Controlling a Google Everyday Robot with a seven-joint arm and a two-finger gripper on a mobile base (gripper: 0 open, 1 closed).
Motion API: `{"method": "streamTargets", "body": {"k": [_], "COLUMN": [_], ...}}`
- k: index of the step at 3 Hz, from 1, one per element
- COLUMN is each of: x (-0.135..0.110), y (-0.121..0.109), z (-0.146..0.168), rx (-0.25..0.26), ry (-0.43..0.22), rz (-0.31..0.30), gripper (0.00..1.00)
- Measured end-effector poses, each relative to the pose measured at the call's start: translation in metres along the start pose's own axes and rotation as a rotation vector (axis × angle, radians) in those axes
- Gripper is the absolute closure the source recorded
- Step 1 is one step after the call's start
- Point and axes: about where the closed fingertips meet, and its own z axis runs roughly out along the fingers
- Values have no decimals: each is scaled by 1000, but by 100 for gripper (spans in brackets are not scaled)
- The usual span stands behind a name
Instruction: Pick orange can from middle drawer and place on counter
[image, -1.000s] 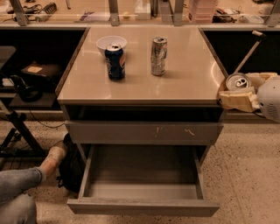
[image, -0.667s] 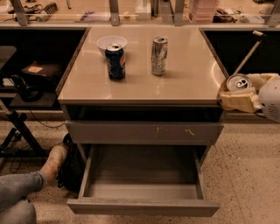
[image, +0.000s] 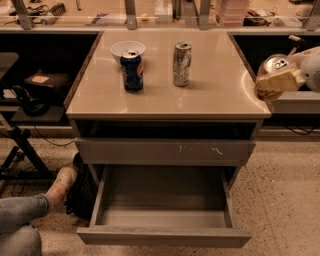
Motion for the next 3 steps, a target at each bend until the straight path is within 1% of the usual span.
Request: {"method": "streamTargets", "body": {"k": [1,2,3], "x": [-3,-14,-51], "y": [-41,-28,44], "z": [34,117,202], "rx": [-8,-139,-387], "ry": [129,230,250], "rz": [9,-41,-89], "gripper": [100,100,100]}}
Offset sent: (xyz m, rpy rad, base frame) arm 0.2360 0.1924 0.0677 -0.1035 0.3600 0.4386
